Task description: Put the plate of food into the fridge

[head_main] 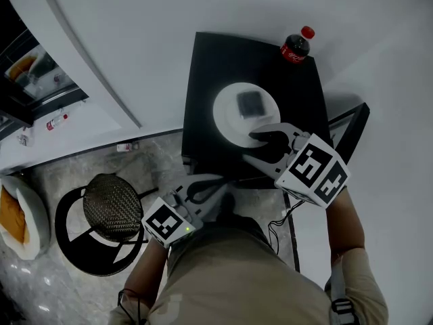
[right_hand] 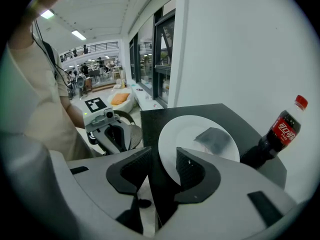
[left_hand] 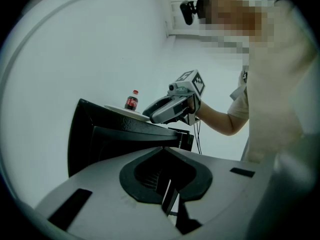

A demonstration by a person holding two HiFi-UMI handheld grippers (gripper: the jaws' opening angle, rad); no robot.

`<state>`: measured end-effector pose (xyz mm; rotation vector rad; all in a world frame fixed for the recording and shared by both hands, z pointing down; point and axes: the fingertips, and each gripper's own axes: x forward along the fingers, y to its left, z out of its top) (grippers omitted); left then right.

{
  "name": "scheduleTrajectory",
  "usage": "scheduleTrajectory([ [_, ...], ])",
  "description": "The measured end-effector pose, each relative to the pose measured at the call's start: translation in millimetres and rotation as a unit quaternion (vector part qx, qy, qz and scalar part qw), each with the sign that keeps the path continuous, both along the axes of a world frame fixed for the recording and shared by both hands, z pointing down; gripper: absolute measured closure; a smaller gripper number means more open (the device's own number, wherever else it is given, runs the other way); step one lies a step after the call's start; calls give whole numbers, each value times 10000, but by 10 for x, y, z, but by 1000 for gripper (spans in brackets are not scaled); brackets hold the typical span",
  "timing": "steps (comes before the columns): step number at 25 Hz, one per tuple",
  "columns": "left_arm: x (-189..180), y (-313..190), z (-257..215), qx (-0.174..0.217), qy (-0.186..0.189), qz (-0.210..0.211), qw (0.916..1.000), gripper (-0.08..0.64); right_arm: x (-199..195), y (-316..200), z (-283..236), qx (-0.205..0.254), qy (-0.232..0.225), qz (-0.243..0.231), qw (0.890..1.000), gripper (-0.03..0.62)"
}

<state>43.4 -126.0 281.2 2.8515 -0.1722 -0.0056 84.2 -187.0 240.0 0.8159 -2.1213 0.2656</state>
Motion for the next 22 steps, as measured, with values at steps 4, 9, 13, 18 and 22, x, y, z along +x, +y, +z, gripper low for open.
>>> scheduleTrajectory([
  [4, -6, 7, -18, 0, 66, 41, 10000, 548, -4, 60, -6, 6, -5, 2, 10000, 426],
  [9, 32, 38, -27, -15, 62, 132, 9999, 548, -27, 139, -9, 61, -23, -55, 10000, 426],
  [13, 69, 74, -36, -14, 56, 216, 9998, 548, -55, 158, -125, 537, 95, -225, 9983, 426],
  [18, 103, 108, -27, 36, 18, 258, 9997, 548, -11, 162, 0, 684, 922, -527, 9920, 426],
  [22, 88, 127, -23, 13, 14, 228, 9997, 548, -3, 161, 104, 677, 1168, -585, 9891, 420],
])
